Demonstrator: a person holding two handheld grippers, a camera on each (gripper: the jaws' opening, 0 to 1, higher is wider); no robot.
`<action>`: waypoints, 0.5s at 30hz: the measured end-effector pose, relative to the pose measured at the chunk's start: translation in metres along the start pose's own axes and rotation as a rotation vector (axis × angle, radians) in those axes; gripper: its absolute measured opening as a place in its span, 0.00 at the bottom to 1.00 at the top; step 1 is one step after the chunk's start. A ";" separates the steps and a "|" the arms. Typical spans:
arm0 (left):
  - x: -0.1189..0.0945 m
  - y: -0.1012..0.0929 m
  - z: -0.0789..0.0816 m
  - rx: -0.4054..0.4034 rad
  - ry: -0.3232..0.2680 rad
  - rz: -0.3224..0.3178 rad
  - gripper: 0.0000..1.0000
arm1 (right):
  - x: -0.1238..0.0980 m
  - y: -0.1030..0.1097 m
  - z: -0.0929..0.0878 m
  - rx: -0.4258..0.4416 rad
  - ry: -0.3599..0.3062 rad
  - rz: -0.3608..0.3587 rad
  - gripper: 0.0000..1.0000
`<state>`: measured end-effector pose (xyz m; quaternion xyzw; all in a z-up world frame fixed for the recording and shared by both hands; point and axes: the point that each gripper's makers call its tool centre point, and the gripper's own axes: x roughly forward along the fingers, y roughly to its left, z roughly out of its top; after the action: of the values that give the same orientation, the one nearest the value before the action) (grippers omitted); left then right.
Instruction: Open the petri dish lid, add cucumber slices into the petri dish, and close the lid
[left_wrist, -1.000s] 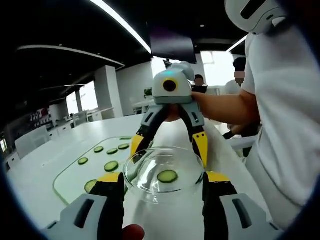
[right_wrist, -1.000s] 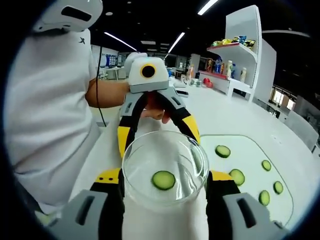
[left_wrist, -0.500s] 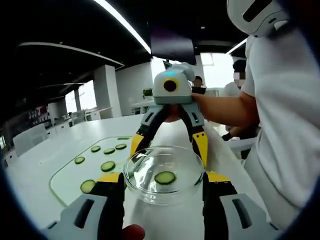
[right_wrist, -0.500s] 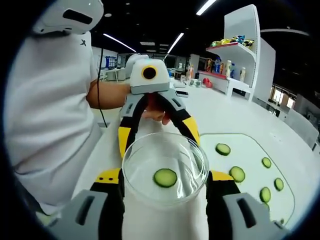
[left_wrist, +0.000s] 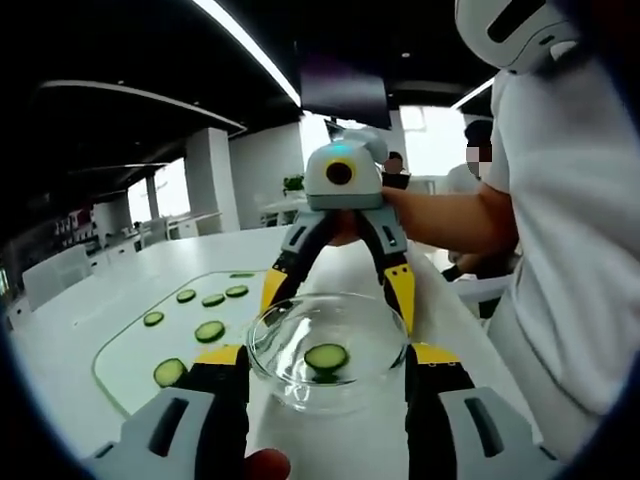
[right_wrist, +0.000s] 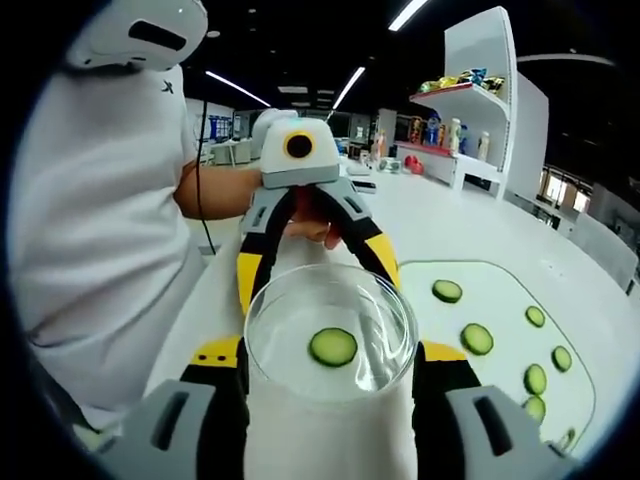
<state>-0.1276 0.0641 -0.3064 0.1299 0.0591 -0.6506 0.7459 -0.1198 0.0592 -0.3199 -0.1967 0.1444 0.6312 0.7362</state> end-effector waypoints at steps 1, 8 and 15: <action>0.000 0.000 0.000 0.002 0.002 0.000 0.61 | 0.000 0.000 -0.001 -0.002 0.003 0.000 0.65; 0.000 -0.001 -0.004 -0.001 0.015 0.000 0.61 | 0.002 0.001 -0.002 -0.008 0.001 0.002 0.65; 0.000 -0.001 -0.005 0.003 0.019 -0.002 0.61 | 0.003 0.001 -0.005 -0.007 0.011 0.008 0.65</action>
<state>-0.1282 0.0652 -0.3109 0.1373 0.0652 -0.6500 0.7446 -0.1202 0.0595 -0.3256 -0.2022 0.1469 0.6337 0.7321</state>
